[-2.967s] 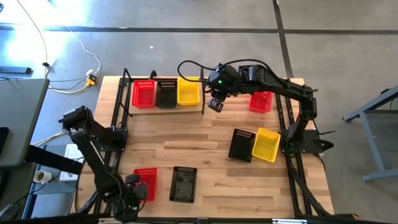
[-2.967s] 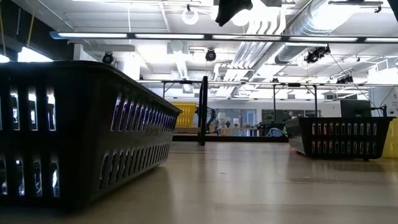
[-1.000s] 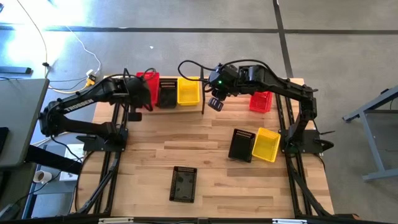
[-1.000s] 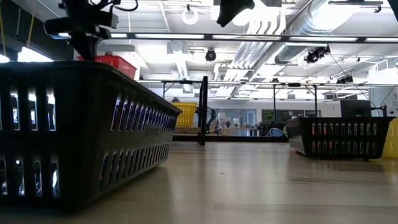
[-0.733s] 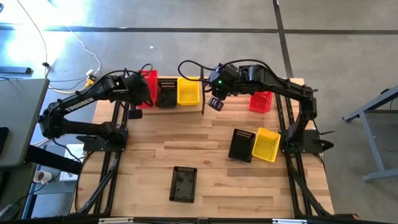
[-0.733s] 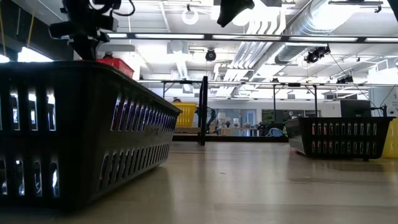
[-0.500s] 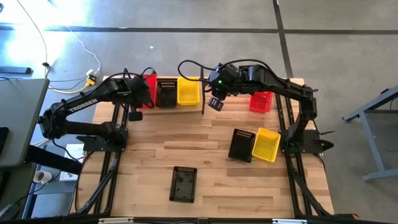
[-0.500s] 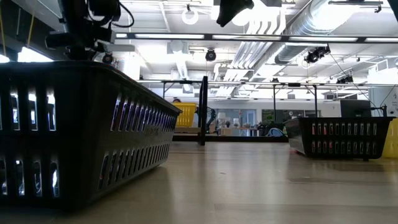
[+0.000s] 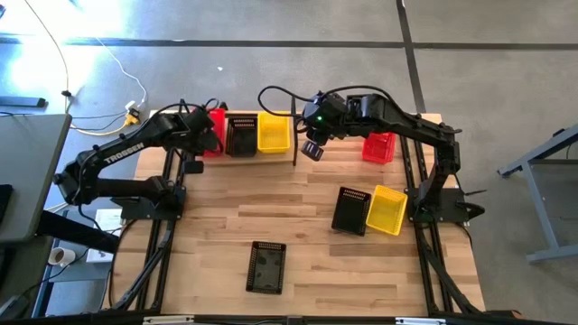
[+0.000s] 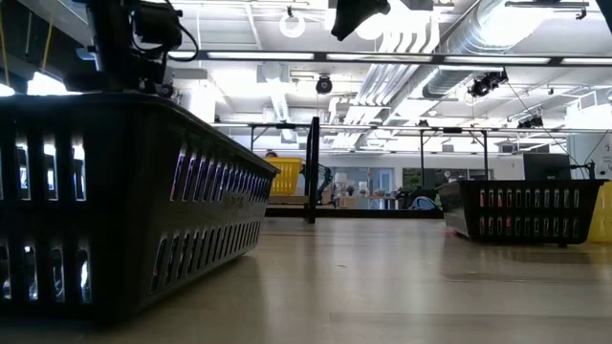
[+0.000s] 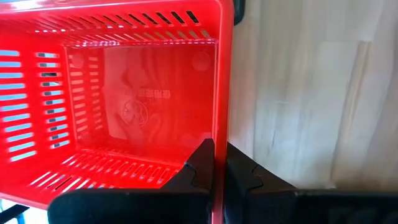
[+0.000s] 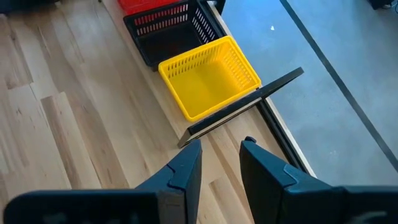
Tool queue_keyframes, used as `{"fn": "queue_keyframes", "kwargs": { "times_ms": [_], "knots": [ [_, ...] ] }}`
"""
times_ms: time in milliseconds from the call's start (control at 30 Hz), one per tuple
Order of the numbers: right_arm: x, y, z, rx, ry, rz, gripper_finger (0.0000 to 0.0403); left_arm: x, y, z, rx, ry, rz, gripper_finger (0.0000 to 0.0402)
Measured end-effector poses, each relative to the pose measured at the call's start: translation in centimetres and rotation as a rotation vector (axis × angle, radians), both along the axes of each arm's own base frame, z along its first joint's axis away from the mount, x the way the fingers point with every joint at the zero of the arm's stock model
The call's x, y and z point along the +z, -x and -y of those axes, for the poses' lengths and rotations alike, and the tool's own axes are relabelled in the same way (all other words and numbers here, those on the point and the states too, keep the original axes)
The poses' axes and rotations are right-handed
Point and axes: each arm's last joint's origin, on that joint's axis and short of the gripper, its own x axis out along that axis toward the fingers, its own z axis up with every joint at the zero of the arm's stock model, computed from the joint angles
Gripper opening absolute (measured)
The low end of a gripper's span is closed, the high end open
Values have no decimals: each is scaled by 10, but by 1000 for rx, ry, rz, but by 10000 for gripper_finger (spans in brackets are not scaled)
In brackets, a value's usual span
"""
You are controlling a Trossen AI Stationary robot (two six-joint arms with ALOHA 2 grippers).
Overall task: Stack baskets on shelf by color
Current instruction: Stack the bottom red bin on top of the red bin
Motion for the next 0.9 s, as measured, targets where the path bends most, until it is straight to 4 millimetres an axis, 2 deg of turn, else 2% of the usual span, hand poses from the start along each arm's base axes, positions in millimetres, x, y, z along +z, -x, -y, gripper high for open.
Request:
{"fn": "queue_keyframes", "kwargs": {
  "times_ms": [367, 900],
  "knots": [
    [0, 0, 0, -7, -5, 4, 96, -1, 7, -9, -10, -5, -16, 0],
    [0, 0, 0, -6, -5, 3, 96, -11, 1, -17, 2, 43, -51, 1]
  ]
}}
